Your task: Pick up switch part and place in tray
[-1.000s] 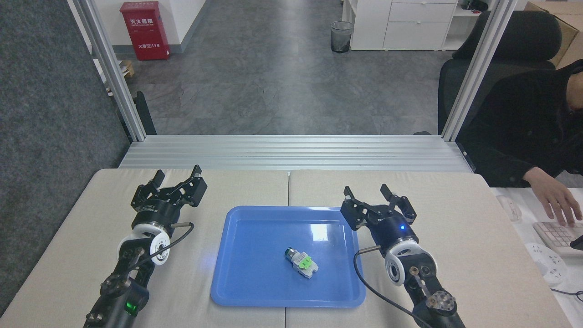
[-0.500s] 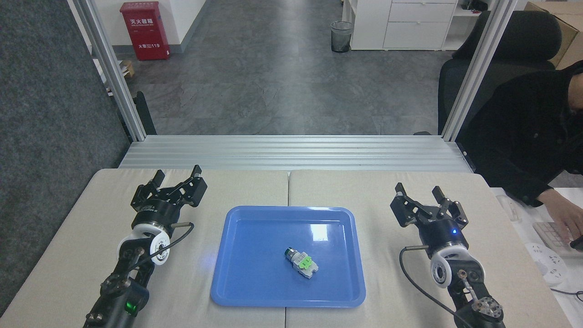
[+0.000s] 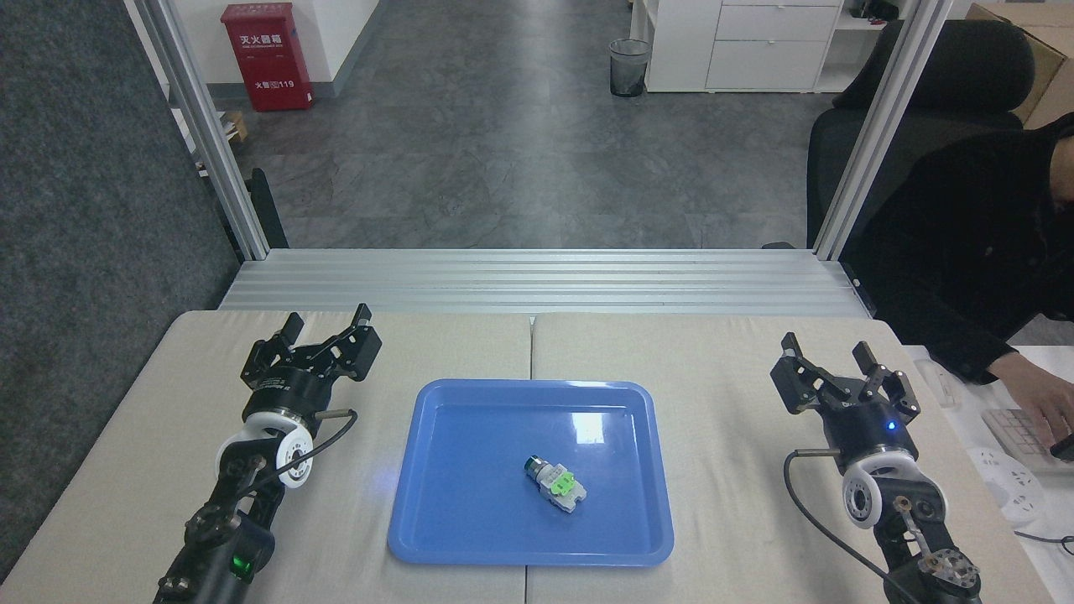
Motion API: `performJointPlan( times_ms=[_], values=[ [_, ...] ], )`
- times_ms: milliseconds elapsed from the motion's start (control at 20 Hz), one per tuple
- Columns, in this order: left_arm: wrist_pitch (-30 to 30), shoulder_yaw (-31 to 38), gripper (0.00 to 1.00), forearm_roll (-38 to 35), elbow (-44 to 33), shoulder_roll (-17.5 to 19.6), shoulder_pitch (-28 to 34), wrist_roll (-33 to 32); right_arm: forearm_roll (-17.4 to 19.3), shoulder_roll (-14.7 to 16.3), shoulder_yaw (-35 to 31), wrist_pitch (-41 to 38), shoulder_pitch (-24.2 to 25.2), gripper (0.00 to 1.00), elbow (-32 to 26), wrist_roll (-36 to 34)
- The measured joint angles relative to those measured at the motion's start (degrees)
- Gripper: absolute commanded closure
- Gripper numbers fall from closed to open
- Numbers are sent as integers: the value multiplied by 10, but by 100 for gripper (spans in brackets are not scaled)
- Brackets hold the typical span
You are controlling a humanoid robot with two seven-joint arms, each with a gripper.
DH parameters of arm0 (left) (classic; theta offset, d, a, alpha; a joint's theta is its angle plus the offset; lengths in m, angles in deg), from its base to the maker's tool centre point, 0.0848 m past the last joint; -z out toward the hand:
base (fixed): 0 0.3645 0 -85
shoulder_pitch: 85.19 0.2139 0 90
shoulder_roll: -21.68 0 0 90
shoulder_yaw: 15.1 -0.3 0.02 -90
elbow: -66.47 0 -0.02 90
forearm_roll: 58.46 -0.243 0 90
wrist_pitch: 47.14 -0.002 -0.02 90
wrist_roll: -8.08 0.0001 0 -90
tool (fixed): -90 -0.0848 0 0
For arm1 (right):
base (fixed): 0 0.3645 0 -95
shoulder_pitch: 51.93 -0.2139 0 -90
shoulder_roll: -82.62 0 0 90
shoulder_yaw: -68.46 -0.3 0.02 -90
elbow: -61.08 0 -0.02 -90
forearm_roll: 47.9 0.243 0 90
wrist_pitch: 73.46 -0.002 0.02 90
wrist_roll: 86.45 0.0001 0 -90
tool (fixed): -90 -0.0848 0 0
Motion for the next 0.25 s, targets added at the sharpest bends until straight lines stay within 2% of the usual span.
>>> performJointPlan(
  times_ms=[250],
  values=[
    [0, 0, 0, 0, 0, 0, 0, 0, 1, 14, -8, 0, 0, 1, 1, 0]
  ],
)
